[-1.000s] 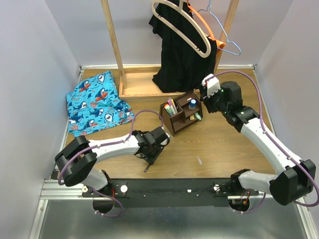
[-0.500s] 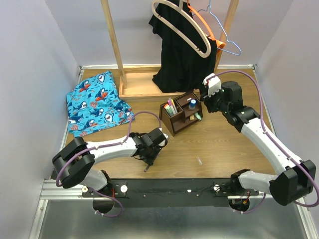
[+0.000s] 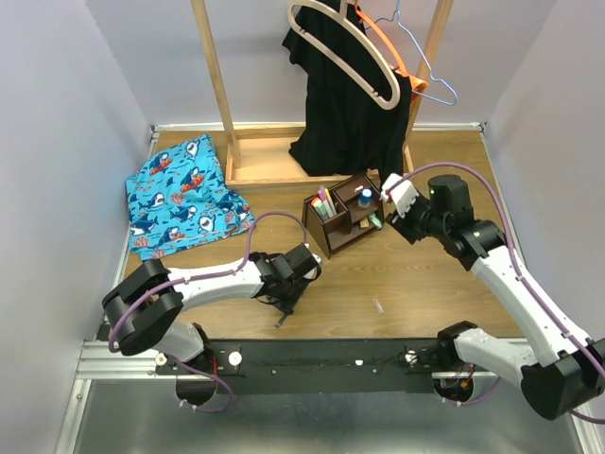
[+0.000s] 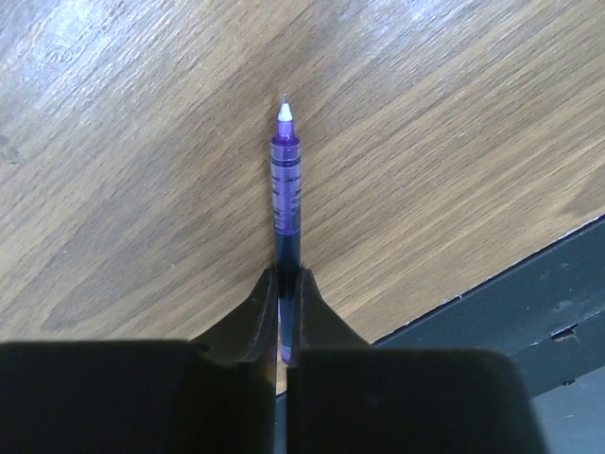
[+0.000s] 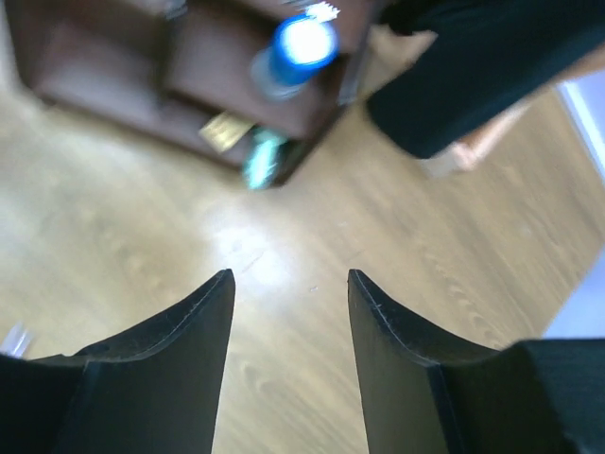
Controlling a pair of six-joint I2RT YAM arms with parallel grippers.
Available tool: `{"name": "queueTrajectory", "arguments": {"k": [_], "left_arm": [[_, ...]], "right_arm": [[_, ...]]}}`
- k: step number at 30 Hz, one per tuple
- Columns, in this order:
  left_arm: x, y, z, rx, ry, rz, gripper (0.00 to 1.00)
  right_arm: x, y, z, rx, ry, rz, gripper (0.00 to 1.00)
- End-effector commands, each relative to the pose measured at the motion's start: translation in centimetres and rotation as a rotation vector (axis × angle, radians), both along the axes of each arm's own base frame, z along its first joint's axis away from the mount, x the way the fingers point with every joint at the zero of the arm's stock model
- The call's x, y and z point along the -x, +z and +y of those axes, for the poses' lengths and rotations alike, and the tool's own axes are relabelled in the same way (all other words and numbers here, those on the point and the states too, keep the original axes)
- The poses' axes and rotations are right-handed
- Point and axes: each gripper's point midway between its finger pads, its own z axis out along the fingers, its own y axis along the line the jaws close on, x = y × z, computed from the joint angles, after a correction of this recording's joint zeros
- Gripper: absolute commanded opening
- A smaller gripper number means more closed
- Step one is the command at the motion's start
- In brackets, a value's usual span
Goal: Sort the stationery into containers
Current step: Pick up the pen from the center of the board.
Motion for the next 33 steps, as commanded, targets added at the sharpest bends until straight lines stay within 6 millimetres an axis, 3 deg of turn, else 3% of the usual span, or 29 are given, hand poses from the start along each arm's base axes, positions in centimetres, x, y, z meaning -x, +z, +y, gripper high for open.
{"name": "queueTrajectory", "arguments": {"k": [1, 3, 5, 7, 10, 14, 20, 27, 31, 32, 33], "left_arm": [[2.1, -3.4, 2.3, -0.115, 0.001, 0.089, 0.0], [1.9, -3.2, 2.0, -0.105, -0.014, 0.079, 0.0], [1.6, -2.7, 1.7, -0.088, -0.024, 0.061, 0.0], [1.3, -1.9, 1.3, -0.064, -0.031, 0.042, 0.0], [0.7, -0.6, 0.2, -0.029, -0.056, 0.02, 0.0], [0.1, 0.8, -0.6, -0.002, -0.093, -0.007, 0.0], [-0.9, 3.8, -1.3, 0.062, -0.129, -0.087, 0.0], [-1.0, 9.2, -2.7, 0.164, -0.24, -0.137, 0.0], [-3.2, 11.0, -2.7, 0.206, -0.226, -0.165, 0.0], [-5.6, 11.9, -2.2, 0.225, -0.147, -0.189, 0.0], [-6.5, 12.5, -2.1, 0.251, -0.117, -0.184, 0.0]], "right_arm": [[3.9, -3.3, 1.1, -0.004, 0.114, 0.256, 0.59], [4.2, -3.4, 2.1, -0.016, 0.164, 0.327, 0.58], [4.9, -4.3, 1.8, 0.037, 0.243, 0.325, 0.59], [4.4, -3.9, 1.3, 0.084, 0.287, 0.22, 0.61], [5.5, -4.0, 1.5, 0.08, 0.331, 0.247, 0.61], [6.4, -3.8, 2.8, -0.073, 0.165, 0.469, 0.57], [5.0, -1.7, 5.9, -0.344, -0.007, 0.531, 0.57], [6.3, -0.2, 9.6, -0.578, 0.041, 0.674, 0.59], [5.9, 0.9, 10.6, -0.674, 0.04, 0.672, 0.59], [6.0, 1.4, 10.9, -0.7, 0.046, 0.674, 0.59], [6.1, 2.0, 11.2, -0.724, 0.071, 0.671, 0.59]]}}
